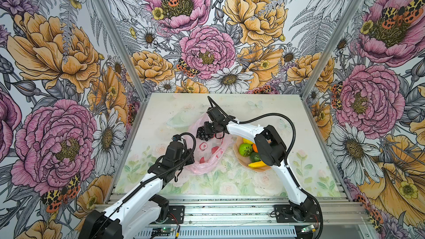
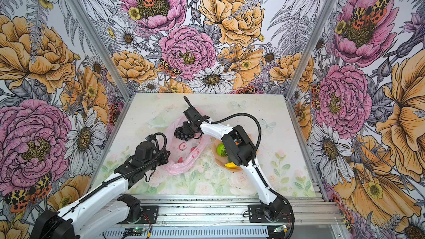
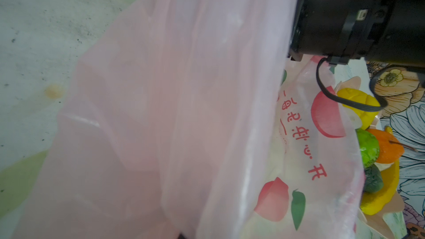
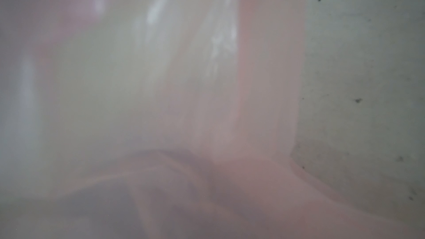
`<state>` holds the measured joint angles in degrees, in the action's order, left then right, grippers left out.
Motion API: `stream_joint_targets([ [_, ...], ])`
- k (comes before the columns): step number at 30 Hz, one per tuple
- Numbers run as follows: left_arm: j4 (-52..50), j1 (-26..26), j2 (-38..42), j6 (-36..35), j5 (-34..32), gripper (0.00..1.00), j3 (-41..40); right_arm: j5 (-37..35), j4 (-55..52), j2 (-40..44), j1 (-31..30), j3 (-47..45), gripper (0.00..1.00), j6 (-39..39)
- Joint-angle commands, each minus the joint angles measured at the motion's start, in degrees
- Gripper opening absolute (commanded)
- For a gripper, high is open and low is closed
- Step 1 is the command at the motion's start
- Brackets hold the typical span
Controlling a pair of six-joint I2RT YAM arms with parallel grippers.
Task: Take fruits out of the plastic bag
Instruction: Pick up the fruit from the plastic bag.
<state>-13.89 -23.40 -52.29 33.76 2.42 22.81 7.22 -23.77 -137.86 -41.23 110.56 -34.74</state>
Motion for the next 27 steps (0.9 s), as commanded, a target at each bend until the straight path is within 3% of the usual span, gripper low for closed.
stream_joint_targets([
  [1, 1.06, 0.41, -0.44, 0.17, 1.13, 0.04, -0.7, 1.21, 1.72, -2.58, -0.34, 2.19, 0.26, -0.67],
  [7, 1.06, 0.46, -0.44, 0.18, 1.14, 0.04, -0.72, 1.72, 1.77, -5.07, -0.34, 4.27, 0.19, -0.33],
  [15, 1.15, 0.44, -0.62, 0.26, 0.84, 0.04, -0.83, 2.23, 1.75, -3.69, -0.51, 5.31, 0.0, 1.46],
  [27, 0.22, 0.96, -1.41, 0.56, -0.39, 0.04, 0.05, -2.47, 2.77, 6.58, -2.09, -2.74, 0.0, 6.07],
])
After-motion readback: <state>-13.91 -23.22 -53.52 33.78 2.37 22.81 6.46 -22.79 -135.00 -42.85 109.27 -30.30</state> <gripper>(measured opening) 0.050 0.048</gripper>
